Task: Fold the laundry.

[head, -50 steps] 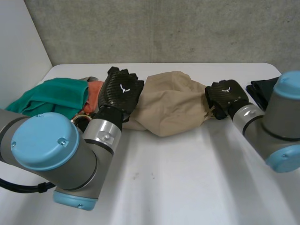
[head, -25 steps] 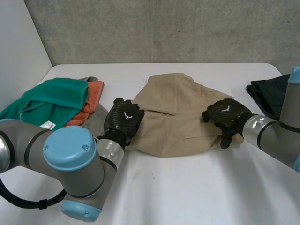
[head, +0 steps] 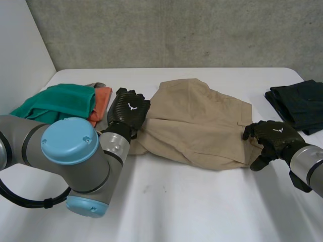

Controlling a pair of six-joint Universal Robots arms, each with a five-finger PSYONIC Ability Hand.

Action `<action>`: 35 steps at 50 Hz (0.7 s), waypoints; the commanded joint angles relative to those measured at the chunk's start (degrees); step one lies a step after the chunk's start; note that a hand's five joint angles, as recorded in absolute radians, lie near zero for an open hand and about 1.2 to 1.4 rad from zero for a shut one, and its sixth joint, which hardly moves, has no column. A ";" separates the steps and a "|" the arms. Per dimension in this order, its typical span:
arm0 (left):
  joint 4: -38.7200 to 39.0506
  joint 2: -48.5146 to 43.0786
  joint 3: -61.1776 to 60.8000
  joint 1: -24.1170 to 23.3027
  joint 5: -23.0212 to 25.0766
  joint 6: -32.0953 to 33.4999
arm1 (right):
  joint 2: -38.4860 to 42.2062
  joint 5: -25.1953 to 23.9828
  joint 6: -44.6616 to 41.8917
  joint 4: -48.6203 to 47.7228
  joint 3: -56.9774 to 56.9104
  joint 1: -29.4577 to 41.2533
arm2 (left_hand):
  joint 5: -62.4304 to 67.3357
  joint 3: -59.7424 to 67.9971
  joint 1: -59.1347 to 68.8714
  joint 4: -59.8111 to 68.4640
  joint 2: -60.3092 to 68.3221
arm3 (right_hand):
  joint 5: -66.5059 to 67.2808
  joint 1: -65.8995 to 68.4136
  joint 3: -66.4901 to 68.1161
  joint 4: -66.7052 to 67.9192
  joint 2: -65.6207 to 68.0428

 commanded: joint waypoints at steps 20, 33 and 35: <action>-0.08 -1.32 1.04 1.19 0.09 0.04 | 7.88 0.83 -5.89 -4.85 -0.74 0.92 | 13.78 11.52 15.42 11.11 11.33 | -4.49 -0.45 -5.61 -5.51 -5.14; -0.08 -1.41 0.78 1.28 0.09 -0.05 | 17.38 2.41 -5.89 -6.43 -10.49 4.17 | 13.78 11.52 15.42 11.11 11.33 | 0.39 4.43 -0.72 -0.63 -0.26; -0.16 -1.41 0.60 1.28 0.09 -0.05 | 18.87 2.76 -5.80 -6.43 -12.08 4.96 | 13.78 11.52 15.42 11.11 11.33 | 0.89 4.94 -0.22 -0.13 0.24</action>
